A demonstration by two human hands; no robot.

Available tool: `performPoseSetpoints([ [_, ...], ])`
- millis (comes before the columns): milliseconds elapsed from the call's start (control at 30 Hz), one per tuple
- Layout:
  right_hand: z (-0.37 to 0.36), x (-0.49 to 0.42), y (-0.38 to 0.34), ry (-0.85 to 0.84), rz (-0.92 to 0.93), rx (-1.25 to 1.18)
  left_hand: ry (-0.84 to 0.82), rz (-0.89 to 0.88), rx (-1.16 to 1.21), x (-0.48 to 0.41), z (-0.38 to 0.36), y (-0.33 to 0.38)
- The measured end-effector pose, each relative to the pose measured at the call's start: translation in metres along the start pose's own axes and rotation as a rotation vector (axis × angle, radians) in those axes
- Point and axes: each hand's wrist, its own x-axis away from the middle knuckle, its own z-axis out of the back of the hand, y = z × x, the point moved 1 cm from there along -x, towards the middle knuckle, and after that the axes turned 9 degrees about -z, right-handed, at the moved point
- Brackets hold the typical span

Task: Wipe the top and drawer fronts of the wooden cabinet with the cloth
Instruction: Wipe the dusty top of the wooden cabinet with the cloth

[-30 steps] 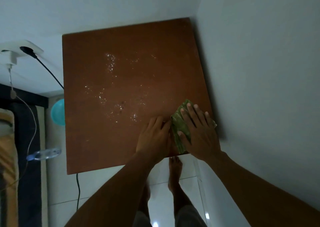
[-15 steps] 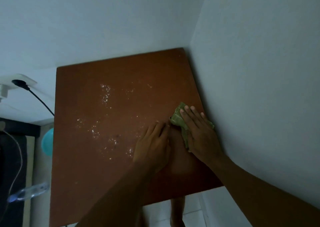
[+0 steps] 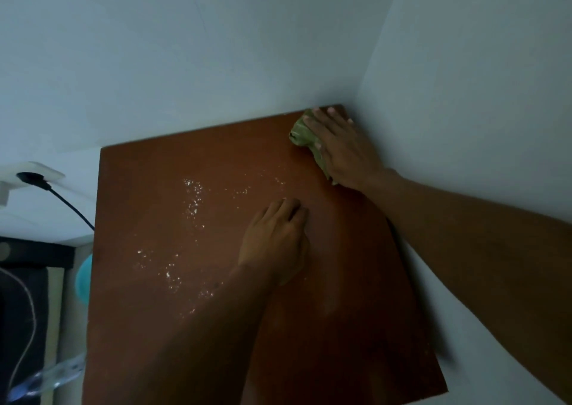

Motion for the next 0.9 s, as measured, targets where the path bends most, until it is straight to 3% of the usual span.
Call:
performPoseSetpoints([
  [500,-0.025,-0.031,-0.001,-0.073,-0.019,0.036,0.034,-0.032,0.023,0.004,-0.002,-0.003],
  [900,-0.039,0.006,-0.023,-0.039,0.118,0.163,0.021,-0.081,0.002,0.027,-0.015,-0.01],
])
